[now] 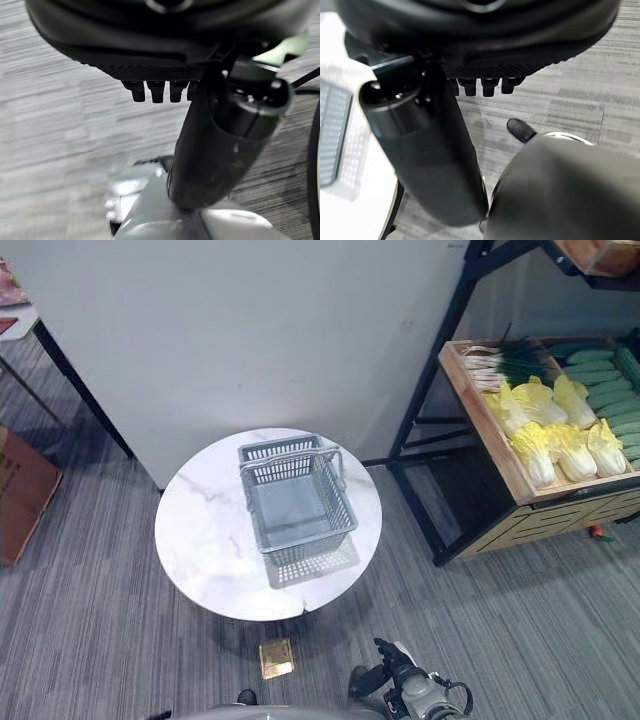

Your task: Get the vegetables into the basket

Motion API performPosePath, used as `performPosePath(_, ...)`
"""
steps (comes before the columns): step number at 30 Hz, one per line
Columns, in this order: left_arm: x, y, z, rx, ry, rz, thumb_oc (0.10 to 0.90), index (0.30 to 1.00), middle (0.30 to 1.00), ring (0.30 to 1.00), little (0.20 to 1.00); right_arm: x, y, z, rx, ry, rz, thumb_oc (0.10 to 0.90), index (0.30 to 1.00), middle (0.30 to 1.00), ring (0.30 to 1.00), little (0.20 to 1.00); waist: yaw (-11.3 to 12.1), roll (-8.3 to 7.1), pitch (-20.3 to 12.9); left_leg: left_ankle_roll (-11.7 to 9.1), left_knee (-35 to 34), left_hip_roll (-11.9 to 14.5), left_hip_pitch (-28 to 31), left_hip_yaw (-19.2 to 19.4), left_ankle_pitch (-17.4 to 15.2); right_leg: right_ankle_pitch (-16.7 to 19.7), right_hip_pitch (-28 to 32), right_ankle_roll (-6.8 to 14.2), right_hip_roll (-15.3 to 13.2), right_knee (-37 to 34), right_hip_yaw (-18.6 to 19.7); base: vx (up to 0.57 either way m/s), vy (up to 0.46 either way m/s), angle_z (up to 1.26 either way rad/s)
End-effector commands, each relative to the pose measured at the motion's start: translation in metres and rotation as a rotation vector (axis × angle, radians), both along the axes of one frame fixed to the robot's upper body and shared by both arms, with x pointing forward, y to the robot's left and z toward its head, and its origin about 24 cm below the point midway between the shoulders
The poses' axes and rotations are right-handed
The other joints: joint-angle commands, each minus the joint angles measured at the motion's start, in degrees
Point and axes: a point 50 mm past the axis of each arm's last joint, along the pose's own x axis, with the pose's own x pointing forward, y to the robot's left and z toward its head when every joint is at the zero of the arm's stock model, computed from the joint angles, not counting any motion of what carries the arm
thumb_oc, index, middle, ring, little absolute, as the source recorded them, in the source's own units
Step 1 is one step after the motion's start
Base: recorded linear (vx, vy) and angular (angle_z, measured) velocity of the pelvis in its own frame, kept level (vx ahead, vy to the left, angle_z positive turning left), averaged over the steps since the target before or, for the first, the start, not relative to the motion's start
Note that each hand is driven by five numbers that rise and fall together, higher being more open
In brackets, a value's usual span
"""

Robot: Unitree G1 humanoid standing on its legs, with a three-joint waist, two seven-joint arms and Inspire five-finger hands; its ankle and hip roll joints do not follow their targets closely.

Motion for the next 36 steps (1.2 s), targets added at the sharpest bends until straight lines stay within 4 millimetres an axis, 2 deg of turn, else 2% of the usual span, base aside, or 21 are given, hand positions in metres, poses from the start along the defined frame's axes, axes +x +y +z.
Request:
performPosePath(1,0.022,-0.016,-0.002,-0.049,-0.016,-0.087,0.9,1.0,1.0,1.0,1.0,-0.003,-0.032,0.004,-0.103,0.025,0.003,0.9,1.0,1.0,1.0,1.0,-0.9,-0.67,1.2,-2.6,-0.6,-0.6,-3.6,-2.5,1.6,0.0,0.5,4.8,-4.0,0.4,0.0,0.06,-0.213,-0.08)
performPosePath(3,0.022,-0.018,-0.003,-0.048,-0.012,-0.095,0.9,1.0,1.0,1.0,1.0,-0.009,-0.037,0.003,-0.115,0.045,-0.016,0.9,1.0,1.0,1.0,1.0,-0.9,-0.31,0.8,-2.9,-0.6,-0.2,-3.5,-2.6,1.8,-0.5,1.1,4.5,-3.7,0.4,-0.5,0.05,-0.114,-0.02)
performPosePath(4,0.022,-0.018,-0.003,-0.04,-0.01,-0.114,0.9,1.0,1.0,1.0,1.0,-0.015,-0.052,0.005,-0.158,0.055,-0.064,0.9,1.0,1.0,1.0,1.0,-0.8,-0.05,0.2,-3.0,-0.6,0.0,-3.3,-2.9,1.8,-0.8,1.8,4.4,-3.5,0.4,-1.0,0.05,-0.066,0.11)
performPosePath(5,0.02,-0.018,-0.003,-0.035,-0.003,-0.125,0.9,1.0,1.0,1.0,1.0,-0.013,-0.058,0.007,-0.18,0.042,-0.074,0.9,1.0,1.0,1.0,1.0,-0.9,-0.02,0.0,-3.0,-0.6,0.0,-3.2,-2.8,1.8,-0.9,2.1,4.4,-3.5,0.4,-1.0,0.06,-0.068,0.21)
performPosePath(6,0.014,-0.018,-0.003,-0.022,0.008,-0.132,0.9,1.0,1.0,1.0,1.0,0.012,-0.075,0.024,-0.273,-0.085,0.003,0.9,1.0,1.0,1.0,1.0,-1.0,-0.1,-0.3,-3.0,-0.6,-0.1,-3.1,-2.6,1.6,-0.9,2.3,4.6,-3.6,0.4,-0.8,0.01,0.017,0.23)
performPosePath(7,0.01,-0.017,-0.003,-0.023,-0.001,-0.103,0.9,1.0,1.0,1.0,1.0,0.053,-0.092,0.059,-0.352,-0.308,0.096,0.9,1.0,1.0,1.0,1.0,-1.4,-0.09,0.0,-3.0,-0.6,-0.1,-2.6,-2.2,1.2,-0.8,2.5,4.8,-3.7,0.4,-0.3,-0.01,0.046,0.13)
performPosePath(8,0.008,-0.016,-0.003,-0.029,-0.004,-0.079,0.9,1.0,1.0,1.0,1.0,0.076,-0.099,0.089,-0.413,-0.454,0.177,0.9,1.0,1.0,1.0,1.0,-1.9,-0.21,-0.2,-3.0,-0.6,-0.3,-2.7,-1.9,1.2,-0.6,2.3,5.0,-3.9,0.4,-0.1,-0.01,0.093,-0.14)
performPosePath(9,0.004,-0.014,-0.003,-0.037,-0.002,-0.05,0.9,1.0,1.0,1.0,1.0,0.114,-0.103,0.157,-0.557,-0.751,0.346,0.9,1.0,1.0,1.0,1.0,-2.1,-0.43,-0.4,-3.0,-0.6,-0.5,-2.5,-1.9,0.8,-0.6,2.5,5.3,-4.2,0.4,0.2,0.01,0.085,-0.22)
performPosePath(10,0.004,-0.012,-0.003,-0.034,0.0,-0.049,0.9,1.0,1.0,1.0,1.0,0.132,-0.092,0.197,-0.604,-0.913,0.451,0.9,1.0,1.0,1.0,1.0,-1.8,-0.71,-0.6,-2.9,-0.6,-0.6,-2.3,-1.8,0.5,-0.6,2.7,5.4,-4.4,0.4,0.2,0.03,0.071,-0.24)
performPosePath(11,0.003,-0.011,-0.003,-0.028,0.006,-0.058,0.9,1.0,1.0,1.0,1.0,0.144,-0.081,0.219,-0.608,-1.01,0.509,0.9,1.0,1.0,1.0,1.0,-1.5,-0.91,-0.8,-2.9,-0.6,-0.7,-2.3,-1.8,0.4,-0.6,2.7,5.5,-4.5,0.4,0.1,0.03,0.028,-0.1)
performPosePath(13,0.004,-0.009,-0.002,-0.022,0.012,-0.083,0.9,1.0,1.0,1.0,1.0,0.158,-0.065,0.246,-0.632,-1.11,0.606,0.9,1.0,1.0,1.0,1.0,-0.7,-1.22,-1.0,-2.8,-0.6,-0.8,-2.3,-2.0,0.2,-0.6,2.9,5.6,-4.7,0.4,-0.1,0.01,0.008,-0.03)
performPosePath(14,0.003,-0.006,-0.001,-0.014,0.024,-0.108,0.9,1.0,1.0,1.0,1.0,0.173,-0.038,0.27,-0.6,-1.204,0.727,0.9,1.0,1.0,1.0,1.0,0.5,-1.61,-1.1,-2.8,-0.6,-0.9,-2.4,-2.2,0.2,-0.6,2.9,5.6,-4.9,0.4,-0.3,0.0,0.0,0.0)
performPosePath(15,0.003,-0.006,-0.001,-0.015,0.023,-0.105,0.9,1.0,1.0,1.0,1.0,0.174,-0.037,0.271,-0.599,-1.206,0.73,0.9,1.0,1.0,1.0,1.0,0.3,-1.56,-1.1,-2.8,-0.6,-0.9,-2.4,-2.1,0.1,-0.6,2.9,5.7,-4.9,0.4,-0.3,0.0,0.0,0.0)
performPosePath(18,0.002,-0.004,-0.001,-0.009,0.037,-0.13,0.9,1.0,1.0,1.0,1.0,0.192,0.001,0.296,-0.572,-1.296,0.875,0.9,1.0,1.0,1.0,1.0,2.1,-1.9,-1.1,-2.7,-0.6,-1.0,-2.8,-2.5,0.1,-0.5,3.0,5.7,-5.1,0.4,-0.7,0.0,0.009,0.16)
performPosePath(21,0.002,-0.004,-0.001,-0.007,0.041,-0.159,0.9,1.0,1.0,1.0,1.0,0.209,0.033,0.308,-0.537,-1.338,0.945,0.9,1.0,1.0,1.0,1.0,3.5,-2.06,-0.7,-2.7,-0.6,-1.2,-3.2,-3.0,0.3,-0.5,3.0,5.7,-5.3,0.4,-1.1,-0.02,0.01,0.11)
performPosePath(22,0.004,-0.007,-0.002,-0.009,0.038,-0.19,0.9,1.0,1.0,1.0,1.0,0.222,0.051,0.315,-0.548,-1.345,0.986,0.9,1.0,1.0,1.0,1.0,4.5,-2.27,-0.3,-2.7,-0.6,-1.2,-3.5,-3.3,0.5,-0.5,3.0,5.6,-5.3,0.4,-1.3,-0.02,0.001,0.11)
performPosePath(23,0.004,-0.007,-0.002,-0.01,0.037,-0.188,0.9,1.0,1.0,1.0,1.0,0.222,0.052,0.316,-0.548,-1.346,0.988,0.9,1.0,1.0,1.0,1.0,4.4,-2.23,-0.3,-2.7,-0.6,-1.2,-3.5,-3.3,0.5,-0.5,3.0,5.6,-5.3,0.4,-1.3,-0.03,-0.003,0.13)
performPosePath(27,0.014,-0.013,-0.002,-0.007,0.01,-0.241,0.9,1.0,1.0,1.0,1.0,0.247,0.062,0.321,-0.61,-1.31,0.958,0.9,1.0,1.0,1.0,1.0,5.9,-2.52,1.0,-2.7,-0.6,-1.2,-4.7,-4.1,1.0,-0.2,2.4,5.5,-5.3,0.4,-1.9,-0.05,-0.002,0.16)
performPosePath(31,0.029,-0.014,0.0,0.011,-0.032,-0.28,0.9,1.0,1.0,1.0,1.0,0.265,0.059,0.329,-0.715,-1.277,0.917,0.9,1.0,1.0,1.0,1.0,6.9,-2.64,2.4,-2.7,-0.6,-1.3,-6.5,-5.3,1.7,0.2,1.6,5.4,-5.4,0.4,-2.6,-0.06,-0.012,0.12)
performPosePath(36,0.047,-0.016,0.003,0.037,-0.082,-0.326,0.9,1.0,1.0,1.0,1.0,0.277,0.058,0.345,-0.767,-1.309,0.823,0.9,1.0,1.0,1.0,1.0,7.8,-2.52,4.0,-2.7,-0.6,-1.5,-8.9,-6.6,2.7,0.8,-0.1,5.4,-5.4,0.4,-3.3,-0.07,-0.008,0.1)
